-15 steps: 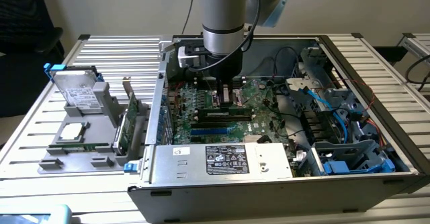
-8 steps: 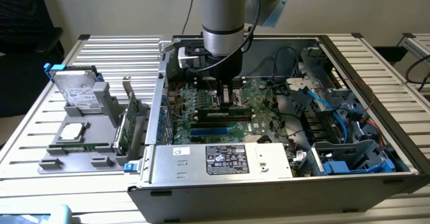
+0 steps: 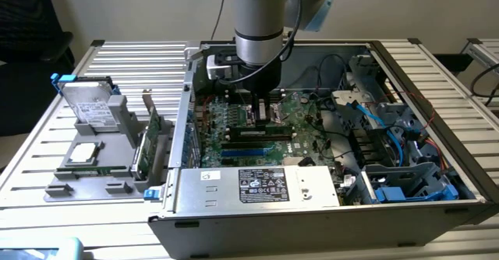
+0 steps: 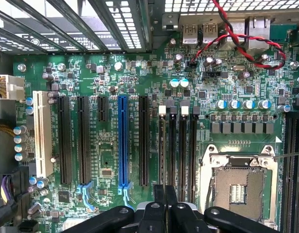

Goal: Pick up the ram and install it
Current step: 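Insert the ram into the slot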

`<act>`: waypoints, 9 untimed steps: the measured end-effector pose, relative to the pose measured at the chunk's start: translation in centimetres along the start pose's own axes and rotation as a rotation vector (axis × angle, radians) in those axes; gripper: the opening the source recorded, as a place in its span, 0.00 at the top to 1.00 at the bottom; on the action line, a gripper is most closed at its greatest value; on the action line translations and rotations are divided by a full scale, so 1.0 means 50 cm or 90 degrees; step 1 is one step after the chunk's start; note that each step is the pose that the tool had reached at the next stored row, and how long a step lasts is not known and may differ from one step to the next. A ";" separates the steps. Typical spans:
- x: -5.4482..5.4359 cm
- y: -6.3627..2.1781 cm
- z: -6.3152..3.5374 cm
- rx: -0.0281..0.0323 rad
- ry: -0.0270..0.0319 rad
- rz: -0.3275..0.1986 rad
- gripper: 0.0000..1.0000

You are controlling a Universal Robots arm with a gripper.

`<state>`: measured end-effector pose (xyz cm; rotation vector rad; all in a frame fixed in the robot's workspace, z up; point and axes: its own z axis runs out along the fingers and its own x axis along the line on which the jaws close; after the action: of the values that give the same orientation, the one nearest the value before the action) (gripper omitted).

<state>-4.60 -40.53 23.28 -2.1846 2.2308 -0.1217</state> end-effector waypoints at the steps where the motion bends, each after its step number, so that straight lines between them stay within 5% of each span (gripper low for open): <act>1: 0.000 0.000 0.000 0.0000 0.0000 0.000 0.88; 9: 0.000 0.000 0.005 0.0004 -0.0001 0.000 0.88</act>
<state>-4.59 -40.53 23.05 -2.1843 2.2304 -0.1222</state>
